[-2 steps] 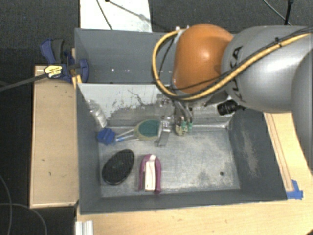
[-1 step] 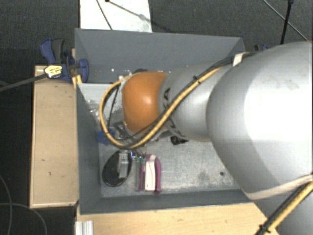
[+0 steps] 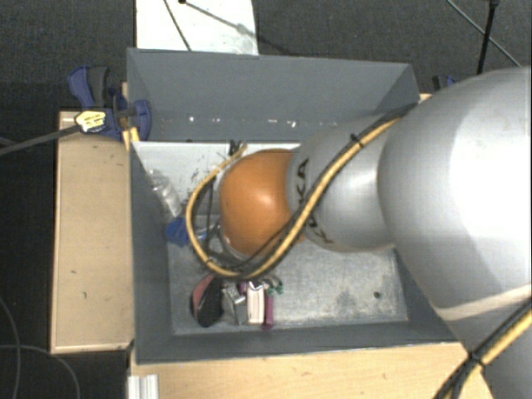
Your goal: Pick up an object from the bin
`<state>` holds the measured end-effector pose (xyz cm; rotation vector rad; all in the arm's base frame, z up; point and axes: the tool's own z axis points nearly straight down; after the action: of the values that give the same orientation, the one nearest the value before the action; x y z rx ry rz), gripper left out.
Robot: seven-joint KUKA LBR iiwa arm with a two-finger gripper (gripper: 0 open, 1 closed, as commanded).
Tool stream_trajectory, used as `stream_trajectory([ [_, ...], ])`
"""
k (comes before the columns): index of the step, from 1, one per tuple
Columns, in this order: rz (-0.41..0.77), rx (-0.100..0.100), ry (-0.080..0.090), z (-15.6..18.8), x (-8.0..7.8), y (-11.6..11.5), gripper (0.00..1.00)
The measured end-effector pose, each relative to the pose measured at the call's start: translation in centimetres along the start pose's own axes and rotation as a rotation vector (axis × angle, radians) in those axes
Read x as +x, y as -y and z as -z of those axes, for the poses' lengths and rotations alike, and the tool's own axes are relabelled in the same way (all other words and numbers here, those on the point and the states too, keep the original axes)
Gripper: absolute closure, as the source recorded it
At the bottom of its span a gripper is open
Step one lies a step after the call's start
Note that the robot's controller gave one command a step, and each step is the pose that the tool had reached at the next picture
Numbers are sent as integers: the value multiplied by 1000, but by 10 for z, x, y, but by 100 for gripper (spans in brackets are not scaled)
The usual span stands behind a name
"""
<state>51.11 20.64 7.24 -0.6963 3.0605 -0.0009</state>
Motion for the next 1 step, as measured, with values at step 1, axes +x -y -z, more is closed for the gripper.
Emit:
stream_trajectory([
  [1, -6, -1, 3, 1, -1, 0, 100],
])
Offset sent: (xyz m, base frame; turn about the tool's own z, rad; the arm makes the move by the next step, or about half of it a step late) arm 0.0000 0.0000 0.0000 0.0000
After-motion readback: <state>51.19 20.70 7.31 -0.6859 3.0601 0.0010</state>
